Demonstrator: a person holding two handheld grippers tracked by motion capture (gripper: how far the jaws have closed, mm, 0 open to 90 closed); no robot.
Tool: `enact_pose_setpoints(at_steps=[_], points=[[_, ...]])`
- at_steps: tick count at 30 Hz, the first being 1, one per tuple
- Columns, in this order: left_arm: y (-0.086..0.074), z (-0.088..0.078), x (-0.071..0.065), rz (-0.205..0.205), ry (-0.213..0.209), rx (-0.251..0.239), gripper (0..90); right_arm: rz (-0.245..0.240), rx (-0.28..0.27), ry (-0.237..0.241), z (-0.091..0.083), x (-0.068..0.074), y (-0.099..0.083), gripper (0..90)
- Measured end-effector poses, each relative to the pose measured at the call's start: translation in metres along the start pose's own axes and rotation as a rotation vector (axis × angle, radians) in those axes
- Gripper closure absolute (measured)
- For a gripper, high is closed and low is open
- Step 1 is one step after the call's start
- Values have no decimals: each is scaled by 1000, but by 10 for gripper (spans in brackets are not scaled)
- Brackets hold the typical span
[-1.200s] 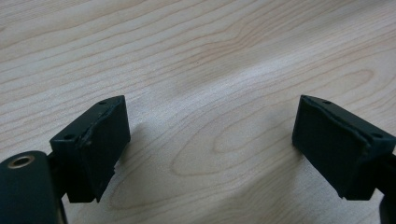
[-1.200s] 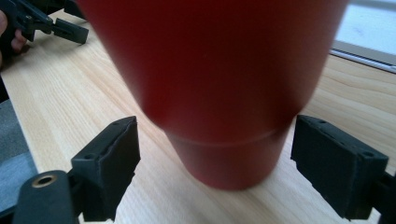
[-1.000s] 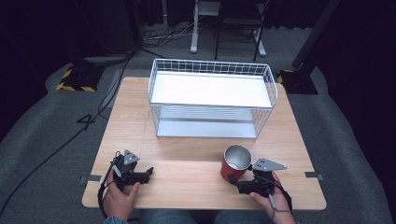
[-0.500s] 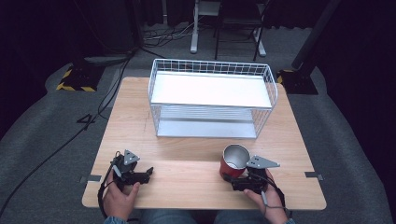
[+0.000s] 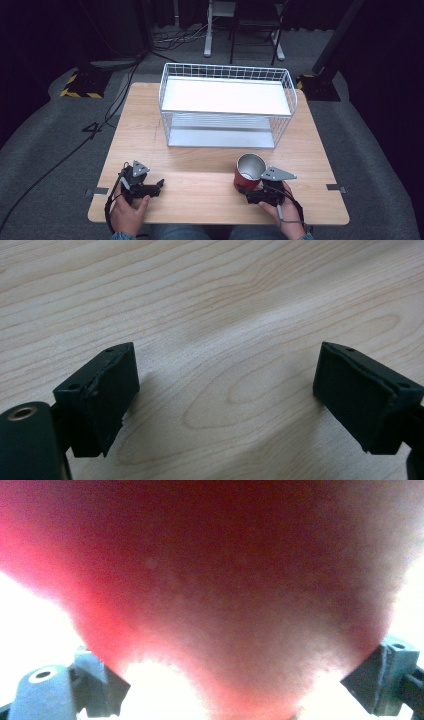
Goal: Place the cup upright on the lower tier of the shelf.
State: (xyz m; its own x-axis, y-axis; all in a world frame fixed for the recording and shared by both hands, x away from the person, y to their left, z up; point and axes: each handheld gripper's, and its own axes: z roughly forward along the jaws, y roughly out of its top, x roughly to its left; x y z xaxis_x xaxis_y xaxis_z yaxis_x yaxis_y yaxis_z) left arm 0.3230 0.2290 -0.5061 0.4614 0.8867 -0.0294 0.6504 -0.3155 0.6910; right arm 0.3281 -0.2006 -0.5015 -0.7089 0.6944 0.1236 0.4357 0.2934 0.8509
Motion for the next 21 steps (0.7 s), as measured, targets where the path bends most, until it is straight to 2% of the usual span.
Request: enact_pose_setpoints(at_steps=[4, 12, 21], points=[[0, 0, 0, 0, 0, 0, 115, -11, 1, 0, 0, 0, 0, 148], [0, 0, 0, 0, 0, 0, 115, -79, -6, -29, -2, 4, 1, 169], [0, 0, 0, 0, 0, 0, 115, -81, -12, -31, -2, 5, 2, 171]])
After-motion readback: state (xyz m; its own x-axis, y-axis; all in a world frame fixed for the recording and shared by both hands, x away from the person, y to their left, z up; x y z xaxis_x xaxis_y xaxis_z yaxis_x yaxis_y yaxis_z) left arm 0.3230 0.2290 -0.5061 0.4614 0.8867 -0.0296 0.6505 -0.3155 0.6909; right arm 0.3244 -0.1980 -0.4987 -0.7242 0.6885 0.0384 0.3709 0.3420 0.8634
